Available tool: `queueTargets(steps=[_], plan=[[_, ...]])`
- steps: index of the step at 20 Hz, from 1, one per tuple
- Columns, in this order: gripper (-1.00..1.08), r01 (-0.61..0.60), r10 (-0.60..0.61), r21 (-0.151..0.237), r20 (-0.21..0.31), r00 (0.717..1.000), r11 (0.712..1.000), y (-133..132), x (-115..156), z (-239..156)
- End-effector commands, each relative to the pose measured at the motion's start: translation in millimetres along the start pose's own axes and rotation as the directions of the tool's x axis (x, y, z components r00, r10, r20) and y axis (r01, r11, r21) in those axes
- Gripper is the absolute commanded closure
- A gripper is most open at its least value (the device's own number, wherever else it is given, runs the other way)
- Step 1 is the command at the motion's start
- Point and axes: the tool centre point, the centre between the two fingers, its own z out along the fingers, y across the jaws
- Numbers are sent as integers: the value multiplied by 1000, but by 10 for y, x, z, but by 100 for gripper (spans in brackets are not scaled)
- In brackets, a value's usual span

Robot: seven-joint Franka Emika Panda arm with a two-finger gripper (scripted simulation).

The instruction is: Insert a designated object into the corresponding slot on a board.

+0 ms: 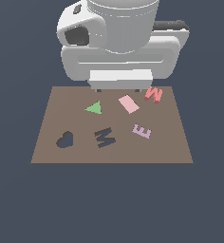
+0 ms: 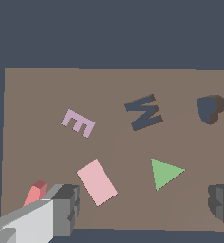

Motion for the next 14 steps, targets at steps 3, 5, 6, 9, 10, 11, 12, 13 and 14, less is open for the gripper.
queueTargets(steps=[3,5,6,9,10,11,12,13,14], plan=[[-92,-2,2,0,0,1000,1000,-5,-6,6],[-92,-7,7,0,0,1000,1000,-21,-23,22],[-92,-11,11,0,0,1000,1000,-32,-36,35],[-92,-28,28,-1,1,1000,1000,-82,-92,89],[-92,-36,36,-1,1,999,999,-104,-115,112],[-92,-44,44,-1,2,999,999,-128,-142,138],[-92,-53,53,-2,2,999,999,-155,-170,167],[-92,-63,63,-2,2,998,998,-185,-200,198],[-92,-74,74,-2,3,997,997,-218,-233,231]])
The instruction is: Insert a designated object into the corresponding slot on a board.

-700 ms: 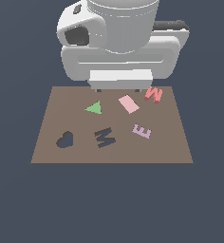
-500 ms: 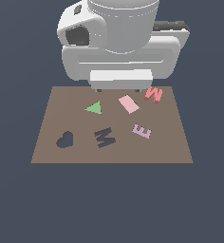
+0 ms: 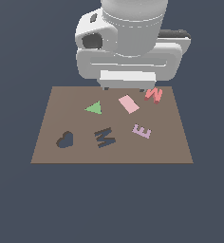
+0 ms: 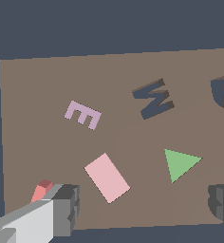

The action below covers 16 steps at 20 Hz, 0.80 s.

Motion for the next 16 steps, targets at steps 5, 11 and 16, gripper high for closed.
queueTargets(steps=[5,11,16], plan=[[-92,-79,79,-2,3,997,997,-239,-251,251],[-92,-176,176,-6,7,984,984,-559,-524,559],[-92,-246,246,-8,9,969,969,-813,-699,788]])
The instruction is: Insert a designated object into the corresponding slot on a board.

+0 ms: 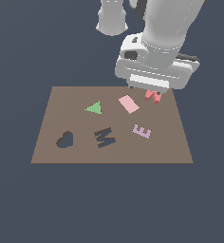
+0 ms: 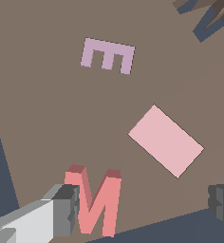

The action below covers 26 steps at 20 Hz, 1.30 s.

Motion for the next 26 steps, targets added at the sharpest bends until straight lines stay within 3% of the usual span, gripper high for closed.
queueTargets(steps=[1,12,26], plan=[[-92,-34,34,-1,0,999,999,-97,-100,104],[-92,-116,116,-3,3,993,993,-371,-320,368],[-92,-124,124,-3,4,992,992,-408,-339,573]])
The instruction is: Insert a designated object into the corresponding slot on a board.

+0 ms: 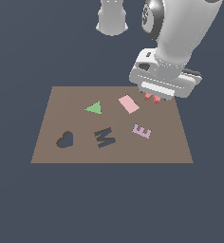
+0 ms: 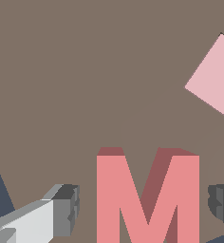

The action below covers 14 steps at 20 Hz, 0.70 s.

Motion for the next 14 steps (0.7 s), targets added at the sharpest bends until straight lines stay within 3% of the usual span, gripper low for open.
queueTargets(steps=[1,3,4,14], plan=[[-92,-2,2,0,0,1000,1000,-4,-2,55],[-92,-2,2,0,0,1000,1000,-6,-4,67],[108,-2,2,0,0,1000,1000,-6,-4,67],[108,-1,1,1,-1,1000,1000,-12,-5,59]])
